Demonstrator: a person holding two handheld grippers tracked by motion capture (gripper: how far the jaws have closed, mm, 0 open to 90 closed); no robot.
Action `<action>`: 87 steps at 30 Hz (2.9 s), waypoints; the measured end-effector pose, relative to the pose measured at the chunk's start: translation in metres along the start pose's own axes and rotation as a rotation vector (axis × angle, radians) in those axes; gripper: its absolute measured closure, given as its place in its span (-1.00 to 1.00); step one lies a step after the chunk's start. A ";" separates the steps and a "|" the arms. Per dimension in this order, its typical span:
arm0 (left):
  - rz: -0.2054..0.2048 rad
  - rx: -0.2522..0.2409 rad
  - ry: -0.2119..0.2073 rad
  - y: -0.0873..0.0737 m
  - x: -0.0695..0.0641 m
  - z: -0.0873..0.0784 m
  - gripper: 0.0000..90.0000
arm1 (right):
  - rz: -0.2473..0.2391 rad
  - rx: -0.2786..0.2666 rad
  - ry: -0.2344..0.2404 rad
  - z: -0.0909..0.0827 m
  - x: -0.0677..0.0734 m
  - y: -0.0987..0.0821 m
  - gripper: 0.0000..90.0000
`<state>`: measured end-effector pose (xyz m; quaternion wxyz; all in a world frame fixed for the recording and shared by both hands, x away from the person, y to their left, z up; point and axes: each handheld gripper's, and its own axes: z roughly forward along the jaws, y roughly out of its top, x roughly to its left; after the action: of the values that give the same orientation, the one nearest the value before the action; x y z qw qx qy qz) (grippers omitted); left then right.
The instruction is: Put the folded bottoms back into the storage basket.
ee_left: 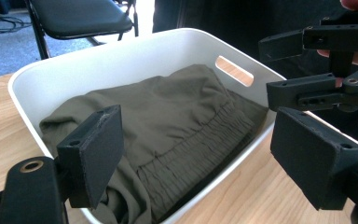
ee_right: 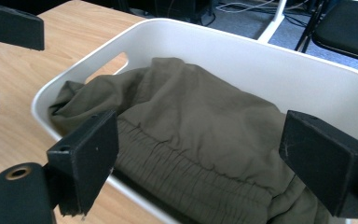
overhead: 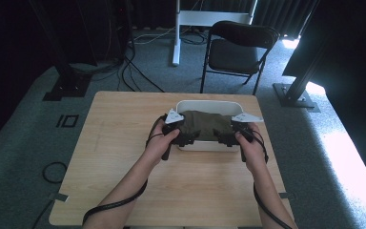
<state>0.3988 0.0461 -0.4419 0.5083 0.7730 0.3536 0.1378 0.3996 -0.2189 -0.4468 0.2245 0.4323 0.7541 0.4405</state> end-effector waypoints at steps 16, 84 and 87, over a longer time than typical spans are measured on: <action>0.051 0.045 0.015 -0.028 -0.014 -0.013 -0.59 | -0.021 -0.009 0.009 -0.022 0.009 -0.028 -0.74; -0.019 0.275 0.253 -0.157 -0.004 -0.058 -0.61 | 0.037 0.211 -0.109 -0.047 -0.006 -0.160 -0.74; -0.017 0.283 0.284 -0.157 -0.005 -0.058 -0.62 | 0.038 0.210 -0.111 -0.047 -0.006 -0.160 -0.74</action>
<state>0.2981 0.1192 -0.5544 0.3408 0.8065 0.4441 0.1903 0.2960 -0.2841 -0.5603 0.2109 0.4913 0.7743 0.3386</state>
